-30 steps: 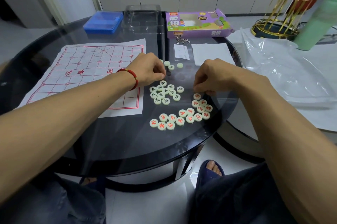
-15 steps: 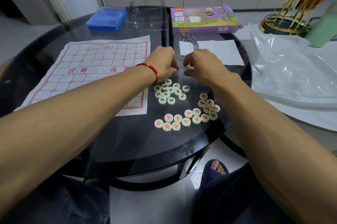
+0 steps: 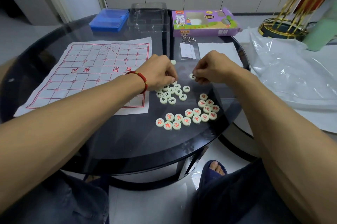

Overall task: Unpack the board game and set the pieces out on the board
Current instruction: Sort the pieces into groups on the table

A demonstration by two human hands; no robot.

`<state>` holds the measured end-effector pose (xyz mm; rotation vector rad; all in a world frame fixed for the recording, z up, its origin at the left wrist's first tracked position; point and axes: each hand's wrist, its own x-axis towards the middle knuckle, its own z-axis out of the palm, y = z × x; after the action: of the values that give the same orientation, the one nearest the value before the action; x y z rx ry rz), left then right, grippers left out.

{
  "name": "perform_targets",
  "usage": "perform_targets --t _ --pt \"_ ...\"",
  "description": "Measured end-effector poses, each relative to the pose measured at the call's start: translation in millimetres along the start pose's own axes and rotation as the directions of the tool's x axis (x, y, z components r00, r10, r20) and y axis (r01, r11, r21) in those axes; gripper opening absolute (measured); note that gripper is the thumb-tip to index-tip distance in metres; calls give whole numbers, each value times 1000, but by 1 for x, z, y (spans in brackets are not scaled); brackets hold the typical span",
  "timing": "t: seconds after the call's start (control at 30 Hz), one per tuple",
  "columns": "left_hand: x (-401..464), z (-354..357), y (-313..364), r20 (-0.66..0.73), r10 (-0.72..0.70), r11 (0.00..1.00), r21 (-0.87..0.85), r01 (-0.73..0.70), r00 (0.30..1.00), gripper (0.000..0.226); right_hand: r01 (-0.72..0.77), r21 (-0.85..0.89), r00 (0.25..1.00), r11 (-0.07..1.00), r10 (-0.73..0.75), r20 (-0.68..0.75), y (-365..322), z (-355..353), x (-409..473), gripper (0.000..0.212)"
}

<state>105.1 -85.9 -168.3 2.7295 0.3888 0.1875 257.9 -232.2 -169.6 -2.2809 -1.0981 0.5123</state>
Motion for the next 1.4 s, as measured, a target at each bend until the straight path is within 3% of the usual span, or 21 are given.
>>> perform_targets --t 0.2,0.33,0.63,0.73,0.87,0.97,1.13,1.2,1.3,1.4 --pt "-8 2 -3 -48 -9 1000 0 9 999 19 27 -181 998 983 -16 61 -2 -5 -4 11" --pt "-11 0 -6 -55 -34 999 15 35 998 22 92 -294 995 951 -98 -8 -9 6 -4 8" --pt "9 -3 -18 -241 -196 978 22 208 950 34 208 -312 961 927 -253 -111 -23 32 16 27" --pt "30 0 -21 -202 -188 971 109 213 961 36 230 -387 957 893 -281 -78 -26 43 29 35" --pt "45 3 -23 -112 -164 970 163 181 980 31 231 -439 954 868 -291 -74 -28 51 43 29" --pt "46 2 -23 -127 -130 976 157 150 983 20 176 -400 960 900 -246 -132 -30 45 45 15" --pt "38 2 -24 -147 -107 981 144 128 983 12 121 -340 968 933 -186 -166 -31 37 43 10" --pt "36 1 -24 -161 -138 983 96 154 977 13 84 -231 975 969 -127 -181 -27 31 41 16" --pt "34 -2 -25 -155 -185 980 41 194 970 16 41 -31 993 999 -44 -112 -21 23 33 13" --pt "32 -4 -25 -123 -198 978 38 204 972 16 30 28 998 999 -29 -48 -20 16 24 11"
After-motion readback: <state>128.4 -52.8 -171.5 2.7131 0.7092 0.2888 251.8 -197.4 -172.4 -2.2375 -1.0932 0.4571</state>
